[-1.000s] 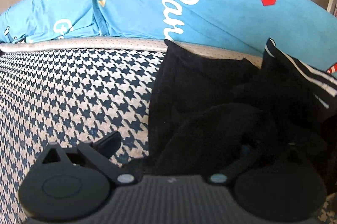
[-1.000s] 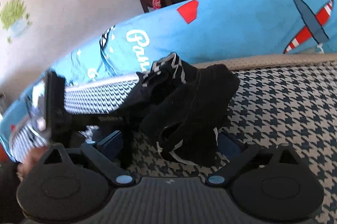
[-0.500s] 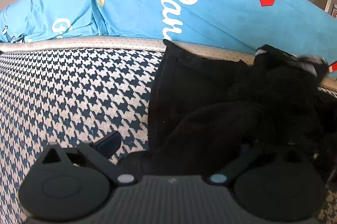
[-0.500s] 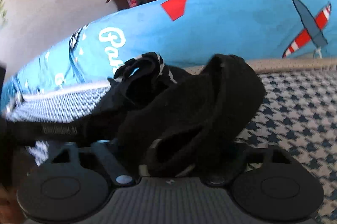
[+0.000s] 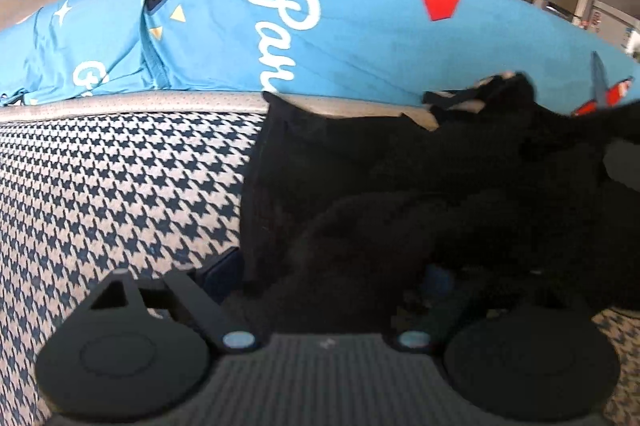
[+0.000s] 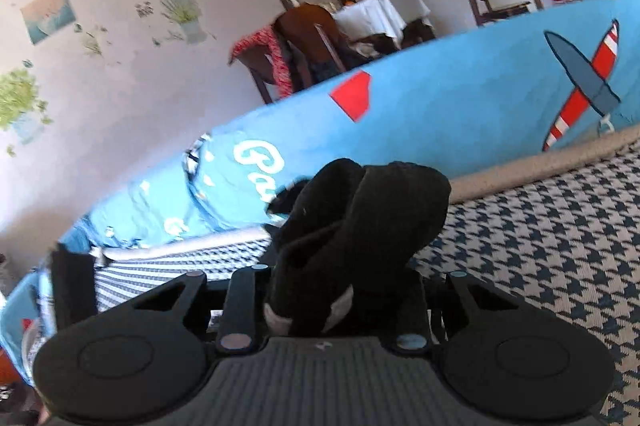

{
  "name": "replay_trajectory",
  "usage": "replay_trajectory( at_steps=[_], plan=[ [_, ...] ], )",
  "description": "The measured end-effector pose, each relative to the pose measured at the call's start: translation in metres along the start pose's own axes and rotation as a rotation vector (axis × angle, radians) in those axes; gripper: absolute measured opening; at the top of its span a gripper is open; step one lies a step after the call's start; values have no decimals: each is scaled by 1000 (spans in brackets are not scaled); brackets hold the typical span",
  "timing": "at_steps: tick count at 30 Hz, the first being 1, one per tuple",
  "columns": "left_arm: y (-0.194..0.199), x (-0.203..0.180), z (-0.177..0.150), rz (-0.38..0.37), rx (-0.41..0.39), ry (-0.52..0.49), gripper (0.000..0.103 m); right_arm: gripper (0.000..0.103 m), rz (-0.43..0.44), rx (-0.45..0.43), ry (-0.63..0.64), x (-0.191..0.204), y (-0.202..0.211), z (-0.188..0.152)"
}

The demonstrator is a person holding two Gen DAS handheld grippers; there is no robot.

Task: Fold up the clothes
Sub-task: 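Lower the garment onto the sofa seat and open the right gripper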

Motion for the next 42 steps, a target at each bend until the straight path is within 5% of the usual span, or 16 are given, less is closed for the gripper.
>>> replay_trajectory(
  at_steps=[11,16,22,25,27,36,39,42],
  plan=[
    [75,4,-7,-57,-79,-34,94,31,74,-48,23,39,52,19],
    [89,18,-26,-83,-29,44,97,31,81,-33,35,53,75,21],
    [81,22,-36,-87,29,105,98,37,-200,127,48,23,83,-3],
    [78,20,-36,-71,32,106,101,47,-344,211,22,-1,87,-19],
    [76,17,-36,-61,25,101,103,63,-413,227,29,-13,97,-22],
    [61,9,-45,-4,25,53,103,67,-508,123,32,-29,136,-1],
    [50,9,-48,13,45,58,103,78,-577,94,96,-26,145,10],
    [40,10,-52,34,65,64,103,80,-550,56,117,-19,144,13]
  ],
)
Point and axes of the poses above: each gripper's, at about its wrist camera, not at the fingertips, and y roughly against the way its jaws point, x to its left, z to its top, the point moved 8 cm from there along -y, roughly the way its jaws point, and after that the axes turned 14 degrees about z, right-handed, at the moved point
